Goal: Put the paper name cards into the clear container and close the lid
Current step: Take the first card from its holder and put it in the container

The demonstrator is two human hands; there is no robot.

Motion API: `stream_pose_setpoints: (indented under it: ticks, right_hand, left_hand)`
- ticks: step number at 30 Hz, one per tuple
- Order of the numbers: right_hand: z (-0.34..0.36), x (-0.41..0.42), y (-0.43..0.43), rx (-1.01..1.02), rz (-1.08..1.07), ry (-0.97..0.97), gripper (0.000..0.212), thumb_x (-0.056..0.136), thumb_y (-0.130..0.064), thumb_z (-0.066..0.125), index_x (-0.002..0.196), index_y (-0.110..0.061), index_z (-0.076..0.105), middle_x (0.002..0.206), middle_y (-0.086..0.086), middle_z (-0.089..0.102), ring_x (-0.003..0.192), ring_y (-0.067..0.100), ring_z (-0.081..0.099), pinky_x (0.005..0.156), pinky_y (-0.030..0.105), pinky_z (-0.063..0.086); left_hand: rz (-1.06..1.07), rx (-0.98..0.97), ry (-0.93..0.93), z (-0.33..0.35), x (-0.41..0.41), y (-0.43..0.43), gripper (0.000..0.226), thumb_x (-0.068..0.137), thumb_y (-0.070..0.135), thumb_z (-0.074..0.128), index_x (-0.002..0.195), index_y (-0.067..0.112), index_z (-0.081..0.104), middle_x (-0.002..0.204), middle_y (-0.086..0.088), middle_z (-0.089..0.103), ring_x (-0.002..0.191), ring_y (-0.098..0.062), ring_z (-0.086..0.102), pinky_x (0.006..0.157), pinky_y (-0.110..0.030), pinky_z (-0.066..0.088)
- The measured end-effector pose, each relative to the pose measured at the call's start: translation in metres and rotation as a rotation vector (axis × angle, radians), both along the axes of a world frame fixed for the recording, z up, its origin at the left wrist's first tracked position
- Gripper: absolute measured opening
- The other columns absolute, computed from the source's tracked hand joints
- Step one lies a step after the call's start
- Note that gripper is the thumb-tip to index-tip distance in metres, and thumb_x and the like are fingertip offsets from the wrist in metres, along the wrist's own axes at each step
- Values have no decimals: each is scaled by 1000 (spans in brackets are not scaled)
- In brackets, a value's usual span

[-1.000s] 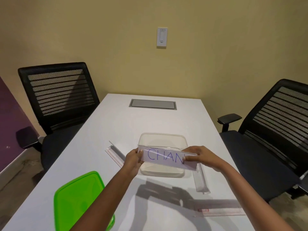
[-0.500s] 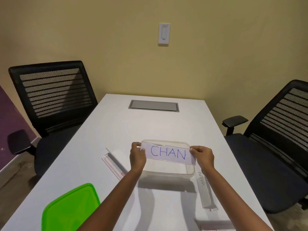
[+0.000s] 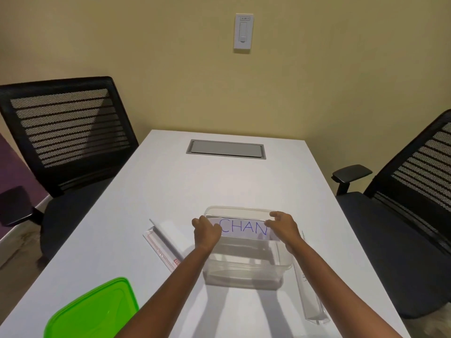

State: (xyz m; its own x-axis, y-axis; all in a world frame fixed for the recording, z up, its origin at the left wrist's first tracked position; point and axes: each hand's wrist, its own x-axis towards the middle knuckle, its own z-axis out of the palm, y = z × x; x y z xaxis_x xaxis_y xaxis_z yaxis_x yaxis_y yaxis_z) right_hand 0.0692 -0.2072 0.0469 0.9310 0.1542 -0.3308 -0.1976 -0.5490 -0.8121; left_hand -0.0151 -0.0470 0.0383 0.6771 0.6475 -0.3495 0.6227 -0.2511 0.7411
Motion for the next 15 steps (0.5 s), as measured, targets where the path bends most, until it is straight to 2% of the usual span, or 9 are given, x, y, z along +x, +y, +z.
stream_pose_setpoints:
  ticks: [3, 5, 8, 15]
  right_hand:
    - [-7, 0, 5, -5, 19, 23, 46, 86, -4, 54, 132, -6, 51, 137, 15, 52, 117, 27, 55, 85, 25, 39]
    - [-12, -1, 7, -16, 26, 19, 46, 86, -3, 52, 132, -7, 51, 136, 14, 54, 117, 28, 56, 84, 24, 39]
    - [-19, -1, 9, -60, 50, -7, 44, 87, -3, 51, 131, -5, 52, 136, 13, 54, 122, 26, 54, 95, 26, 42]
    - [-34, -2, 12, -116, 66, -48, 41, 86, -3, 51, 126, -8, 56, 136, 14, 53, 126, 33, 47, 108, 41, 40]
  left_hand:
    - [-2, 33, -20, -3, 4, -5, 46, 92, 5, 45, 135, -6, 34, 141, -21, 33, 117, -42, 53, 97, -41, 44]
    - [-10, 59, -32, -5, 7, -9, 54, 91, 4, 44, 142, -1, 26, 142, -21, 32, 117, -41, 53, 96, -40, 45]
    - [-55, 91, -15, -12, 8, -17, 66, 91, 4, 44, 149, 10, 14, 140, -21, 32, 118, -40, 53, 94, -40, 47]
    - [-110, 63, 50, -29, 14, -22, 68, 91, 5, 48, 149, 12, 14, 142, -21, 28, 118, -36, 54, 94, -38, 48]
